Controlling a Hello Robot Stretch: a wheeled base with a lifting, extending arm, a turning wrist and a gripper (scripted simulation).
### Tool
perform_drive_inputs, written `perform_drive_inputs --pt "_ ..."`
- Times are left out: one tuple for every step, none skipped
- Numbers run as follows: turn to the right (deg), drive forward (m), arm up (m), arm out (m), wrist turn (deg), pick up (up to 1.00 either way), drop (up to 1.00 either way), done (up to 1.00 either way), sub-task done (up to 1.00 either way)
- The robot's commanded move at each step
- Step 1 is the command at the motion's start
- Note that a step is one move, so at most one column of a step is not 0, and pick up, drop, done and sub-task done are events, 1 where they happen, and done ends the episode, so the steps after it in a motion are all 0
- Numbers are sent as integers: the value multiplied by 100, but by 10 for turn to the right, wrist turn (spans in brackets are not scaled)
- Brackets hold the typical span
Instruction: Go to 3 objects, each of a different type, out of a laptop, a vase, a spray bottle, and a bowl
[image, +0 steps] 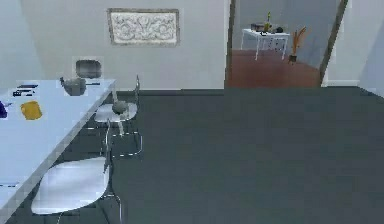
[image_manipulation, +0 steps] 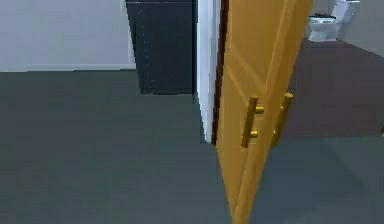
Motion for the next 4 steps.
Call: perform_drive_inputs --pt "0 100 0 0 0 0 0 0 0" --pt "60 0 0 0 0 0 0 0 0" --pt "0 50 0 0 0 0 0 0 0" --pt "-450 0 0 0 0 0 0 0 0"
